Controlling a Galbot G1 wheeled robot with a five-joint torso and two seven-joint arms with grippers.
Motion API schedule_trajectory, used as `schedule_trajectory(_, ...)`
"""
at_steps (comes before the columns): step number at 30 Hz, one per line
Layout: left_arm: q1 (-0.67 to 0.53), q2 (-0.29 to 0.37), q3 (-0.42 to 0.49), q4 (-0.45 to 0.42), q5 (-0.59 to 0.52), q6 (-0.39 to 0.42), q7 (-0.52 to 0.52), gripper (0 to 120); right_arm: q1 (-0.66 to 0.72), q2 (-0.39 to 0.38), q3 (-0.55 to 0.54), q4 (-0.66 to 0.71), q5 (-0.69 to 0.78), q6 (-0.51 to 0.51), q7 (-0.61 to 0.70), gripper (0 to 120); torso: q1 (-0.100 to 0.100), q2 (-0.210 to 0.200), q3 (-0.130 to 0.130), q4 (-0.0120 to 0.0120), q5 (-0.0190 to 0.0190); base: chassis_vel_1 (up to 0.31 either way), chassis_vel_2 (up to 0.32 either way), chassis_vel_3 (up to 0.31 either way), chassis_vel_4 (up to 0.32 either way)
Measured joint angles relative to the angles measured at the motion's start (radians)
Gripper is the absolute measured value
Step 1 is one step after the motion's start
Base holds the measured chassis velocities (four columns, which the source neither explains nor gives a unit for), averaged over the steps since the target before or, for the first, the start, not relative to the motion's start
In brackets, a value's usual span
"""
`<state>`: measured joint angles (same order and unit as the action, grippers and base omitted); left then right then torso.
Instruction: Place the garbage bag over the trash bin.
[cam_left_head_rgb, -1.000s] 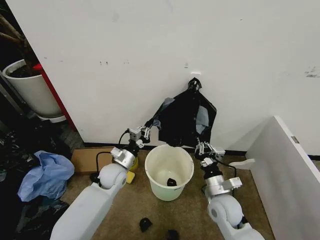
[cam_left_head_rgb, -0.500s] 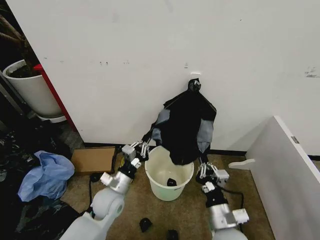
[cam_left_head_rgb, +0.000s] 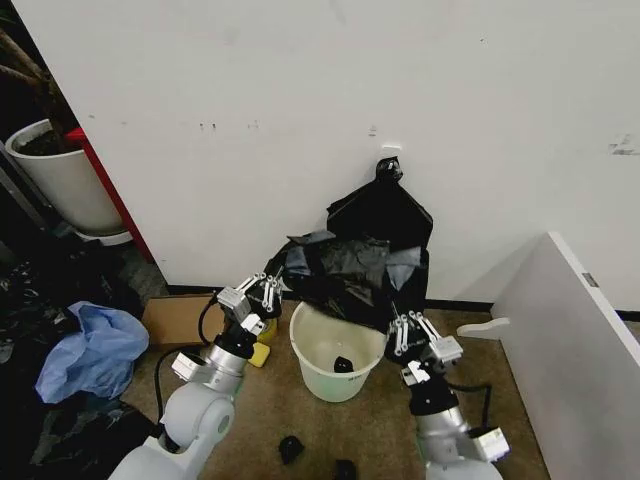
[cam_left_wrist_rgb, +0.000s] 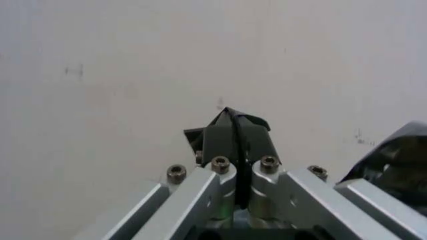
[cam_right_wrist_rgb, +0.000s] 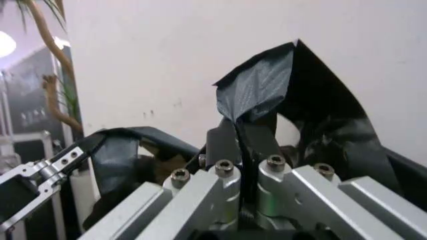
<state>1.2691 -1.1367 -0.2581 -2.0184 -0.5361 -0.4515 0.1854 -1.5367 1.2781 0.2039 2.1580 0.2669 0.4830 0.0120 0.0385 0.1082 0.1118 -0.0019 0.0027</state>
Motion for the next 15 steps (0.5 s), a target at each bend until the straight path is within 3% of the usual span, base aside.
schedule_trajectory(15,-0.006,-0.01,0.002,0.054,0.052,-0.016,-0.007,0,0.085,0.041,-0.012,-0.164,0.068,0.009,-0.04,0,0.0,0.0,0.0,-0.0001,-0.0002,0.0,0.0,0.0,0.0)
